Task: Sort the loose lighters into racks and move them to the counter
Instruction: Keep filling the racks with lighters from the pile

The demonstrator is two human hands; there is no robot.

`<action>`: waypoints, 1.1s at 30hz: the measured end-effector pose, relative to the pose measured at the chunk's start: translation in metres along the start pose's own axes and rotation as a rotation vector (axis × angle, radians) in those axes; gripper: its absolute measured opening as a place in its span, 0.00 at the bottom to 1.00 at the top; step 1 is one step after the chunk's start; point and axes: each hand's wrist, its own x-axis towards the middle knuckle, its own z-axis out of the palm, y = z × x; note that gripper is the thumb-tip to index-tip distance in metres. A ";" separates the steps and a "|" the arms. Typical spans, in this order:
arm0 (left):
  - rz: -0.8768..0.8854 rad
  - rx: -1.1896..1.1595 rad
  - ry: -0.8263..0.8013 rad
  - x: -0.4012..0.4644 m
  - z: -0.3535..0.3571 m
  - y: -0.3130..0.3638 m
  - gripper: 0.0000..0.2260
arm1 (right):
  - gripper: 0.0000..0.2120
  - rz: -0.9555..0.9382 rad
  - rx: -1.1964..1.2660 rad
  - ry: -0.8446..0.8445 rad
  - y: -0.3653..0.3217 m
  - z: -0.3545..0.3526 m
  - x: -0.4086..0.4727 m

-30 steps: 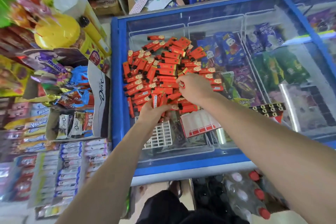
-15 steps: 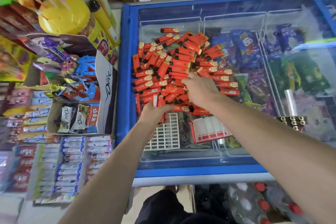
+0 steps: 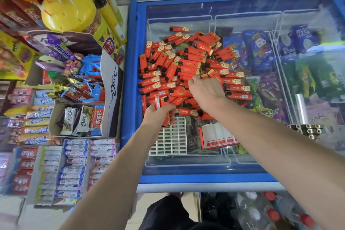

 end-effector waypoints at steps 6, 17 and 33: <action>-0.031 0.011 -0.008 0.001 0.001 0.004 0.07 | 0.22 0.007 -0.033 -0.004 -0.001 0.004 0.003; -0.059 -0.032 0.010 0.008 0.009 0.004 0.11 | 0.13 0.028 0.582 0.214 0.012 0.011 0.004; -0.046 -0.106 0.059 0.005 0.011 0.006 0.04 | 0.11 -0.146 0.175 0.136 0.000 0.017 0.006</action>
